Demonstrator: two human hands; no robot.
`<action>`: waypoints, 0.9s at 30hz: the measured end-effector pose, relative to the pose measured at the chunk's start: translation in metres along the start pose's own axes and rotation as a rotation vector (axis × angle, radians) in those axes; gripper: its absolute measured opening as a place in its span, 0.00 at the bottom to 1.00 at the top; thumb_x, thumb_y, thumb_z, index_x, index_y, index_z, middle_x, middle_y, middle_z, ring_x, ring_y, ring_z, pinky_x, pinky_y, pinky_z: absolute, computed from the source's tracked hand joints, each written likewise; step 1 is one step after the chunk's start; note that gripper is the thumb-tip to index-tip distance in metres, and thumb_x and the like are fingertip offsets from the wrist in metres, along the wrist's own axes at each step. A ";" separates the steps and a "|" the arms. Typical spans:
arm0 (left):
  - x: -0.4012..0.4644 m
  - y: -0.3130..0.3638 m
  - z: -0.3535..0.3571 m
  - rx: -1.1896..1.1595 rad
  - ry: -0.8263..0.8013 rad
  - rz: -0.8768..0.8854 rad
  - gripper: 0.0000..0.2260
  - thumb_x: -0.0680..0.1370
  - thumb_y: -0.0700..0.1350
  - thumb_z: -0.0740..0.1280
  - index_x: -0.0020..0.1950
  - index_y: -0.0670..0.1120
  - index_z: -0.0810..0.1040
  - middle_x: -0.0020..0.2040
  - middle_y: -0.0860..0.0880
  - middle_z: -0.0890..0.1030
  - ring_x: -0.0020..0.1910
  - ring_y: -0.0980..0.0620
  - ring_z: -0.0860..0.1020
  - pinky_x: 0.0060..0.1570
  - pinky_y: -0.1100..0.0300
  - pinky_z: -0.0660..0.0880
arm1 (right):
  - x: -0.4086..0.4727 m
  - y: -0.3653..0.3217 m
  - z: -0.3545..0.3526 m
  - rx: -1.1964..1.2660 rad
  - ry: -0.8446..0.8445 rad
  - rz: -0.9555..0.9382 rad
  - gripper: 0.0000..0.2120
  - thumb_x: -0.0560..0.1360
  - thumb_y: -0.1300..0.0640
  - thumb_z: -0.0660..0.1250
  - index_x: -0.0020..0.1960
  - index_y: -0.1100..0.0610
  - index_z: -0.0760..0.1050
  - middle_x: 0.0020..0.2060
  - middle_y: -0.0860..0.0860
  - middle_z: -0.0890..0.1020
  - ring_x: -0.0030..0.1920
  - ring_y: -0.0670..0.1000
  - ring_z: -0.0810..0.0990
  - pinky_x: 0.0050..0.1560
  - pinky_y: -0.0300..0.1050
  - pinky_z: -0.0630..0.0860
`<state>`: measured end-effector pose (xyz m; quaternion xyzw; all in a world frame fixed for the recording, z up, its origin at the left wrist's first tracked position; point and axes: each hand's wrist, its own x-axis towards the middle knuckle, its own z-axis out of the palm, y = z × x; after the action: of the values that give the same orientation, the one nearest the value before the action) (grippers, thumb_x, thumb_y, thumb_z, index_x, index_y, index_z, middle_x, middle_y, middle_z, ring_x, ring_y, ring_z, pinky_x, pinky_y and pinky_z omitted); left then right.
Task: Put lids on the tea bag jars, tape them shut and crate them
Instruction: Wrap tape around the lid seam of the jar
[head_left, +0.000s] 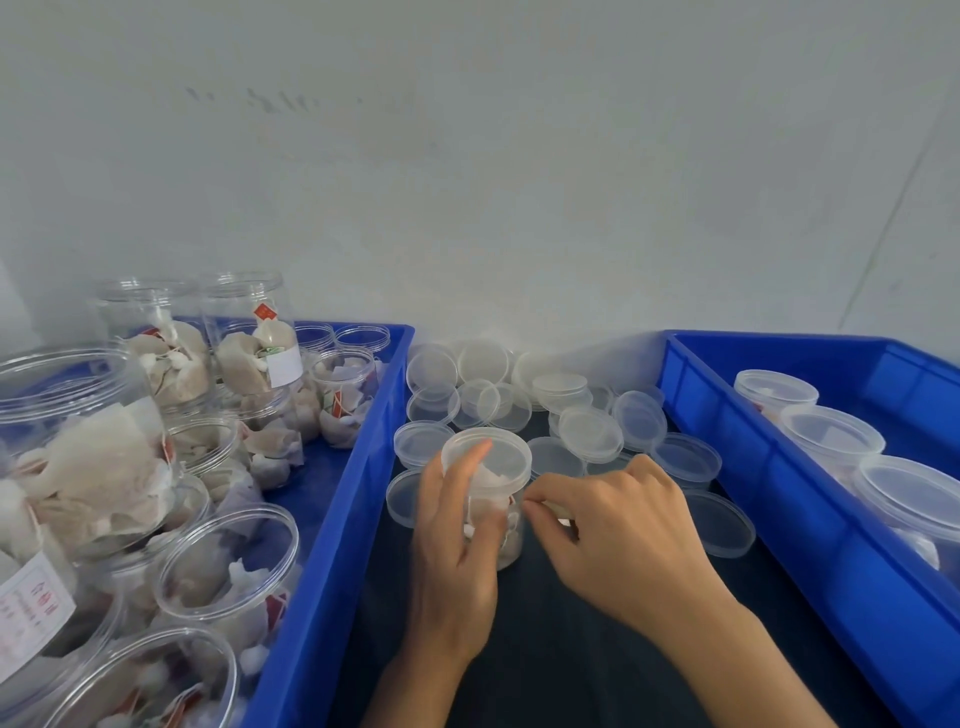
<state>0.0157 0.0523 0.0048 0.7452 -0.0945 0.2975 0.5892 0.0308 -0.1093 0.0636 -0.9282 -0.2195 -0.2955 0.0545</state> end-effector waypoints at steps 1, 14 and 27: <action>0.000 -0.002 0.000 0.009 -0.004 0.013 0.23 0.80 0.43 0.64 0.75 0.59 0.73 0.74 0.55 0.73 0.76 0.58 0.68 0.67 0.70 0.68 | 0.002 0.000 0.000 -0.009 -0.011 -0.007 0.13 0.81 0.43 0.62 0.44 0.43 0.82 0.25 0.45 0.79 0.28 0.53 0.75 0.44 0.50 0.74; 0.005 -0.003 0.000 0.063 0.011 0.023 0.14 0.81 0.58 0.68 0.66 0.63 0.75 0.69 0.53 0.75 0.69 0.62 0.73 0.58 0.74 0.71 | 0.017 -0.007 -0.011 -0.139 -0.111 -0.046 0.20 0.84 0.42 0.51 0.51 0.45 0.81 0.32 0.47 0.82 0.33 0.51 0.78 0.50 0.50 0.71; 0.007 -0.010 -0.001 0.172 0.014 0.062 0.11 0.84 0.54 0.64 0.65 0.67 0.72 0.71 0.53 0.74 0.69 0.68 0.70 0.60 0.76 0.69 | 0.015 -0.012 -0.005 -0.225 -0.030 -0.051 0.18 0.83 0.46 0.58 0.40 0.47 0.81 0.24 0.48 0.78 0.26 0.55 0.74 0.43 0.50 0.71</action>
<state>0.0257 0.0578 0.0002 0.7877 -0.0873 0.3280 0.5142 0.0340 -0.0935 0.0758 -0.9268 -0.2094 -0.3056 -0.0610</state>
